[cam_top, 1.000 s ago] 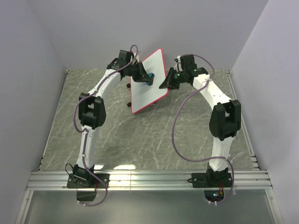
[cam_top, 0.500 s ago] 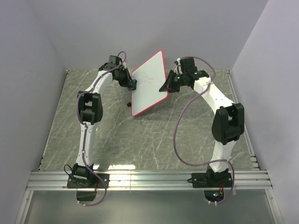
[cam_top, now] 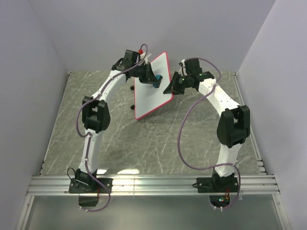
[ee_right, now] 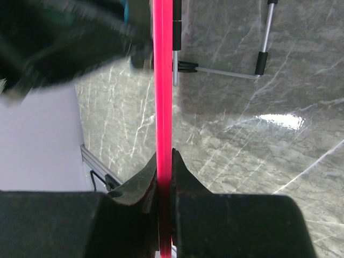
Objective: Erase the whiteboard
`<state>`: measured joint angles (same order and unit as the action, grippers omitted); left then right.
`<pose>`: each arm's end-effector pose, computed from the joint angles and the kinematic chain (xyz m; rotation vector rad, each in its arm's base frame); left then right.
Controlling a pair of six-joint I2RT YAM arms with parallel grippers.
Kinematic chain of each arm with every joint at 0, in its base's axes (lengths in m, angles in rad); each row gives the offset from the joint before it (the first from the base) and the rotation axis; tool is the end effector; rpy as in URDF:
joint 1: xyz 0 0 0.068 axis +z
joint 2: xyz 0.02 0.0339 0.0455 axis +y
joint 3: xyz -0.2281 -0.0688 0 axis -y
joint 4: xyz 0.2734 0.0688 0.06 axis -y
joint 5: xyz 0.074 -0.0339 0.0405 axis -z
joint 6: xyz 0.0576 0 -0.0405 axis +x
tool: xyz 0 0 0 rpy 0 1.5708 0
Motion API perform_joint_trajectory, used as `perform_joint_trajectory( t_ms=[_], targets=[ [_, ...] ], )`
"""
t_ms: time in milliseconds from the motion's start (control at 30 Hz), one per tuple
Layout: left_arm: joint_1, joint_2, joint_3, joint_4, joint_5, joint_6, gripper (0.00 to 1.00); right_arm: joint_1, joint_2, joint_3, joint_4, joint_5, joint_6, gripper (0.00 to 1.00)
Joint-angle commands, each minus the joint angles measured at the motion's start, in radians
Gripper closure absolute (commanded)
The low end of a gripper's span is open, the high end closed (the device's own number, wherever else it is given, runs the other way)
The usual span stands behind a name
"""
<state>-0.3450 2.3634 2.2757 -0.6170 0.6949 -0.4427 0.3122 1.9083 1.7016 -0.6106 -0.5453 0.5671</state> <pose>0.5052 -0.2208 0.2328 0.2757 2.3451 -1.1919 0.4283 0.1696 0.2415 0.0432 2.4994 1.0471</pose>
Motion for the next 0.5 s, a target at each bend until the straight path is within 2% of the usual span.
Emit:
perform_joint_trajectory(
  t_ms=[0, 167, 233, 467],
  targets=[
    [-0.046, -0.041, 0.007, 0.027, 0.109, -0.011, 1.00, 0.064, 0.057, -0.020, -0.064, 0.042, -0.121, 1.00],
    [-0.016, 0.020, 0.048, 0.003, -0.052, -0.025, 1.00, 0.068, 0.051, -0.043, -0.071, 0.042, -0.127, 1.00],
    [0.015, 0.066, 0.062, -0.009, -0.072, -0.025, 1.00, 0.073, 0.048, -0.045, -0.077, 0.044, -0.134, 1.00],
    [0.083, 0.198, 0.125, -0.088, -0.314, 0.024, 1.00, 0.079, 0.020, -0.074, -0.103, 0.044, -0.157, 1.00]
  ],
)
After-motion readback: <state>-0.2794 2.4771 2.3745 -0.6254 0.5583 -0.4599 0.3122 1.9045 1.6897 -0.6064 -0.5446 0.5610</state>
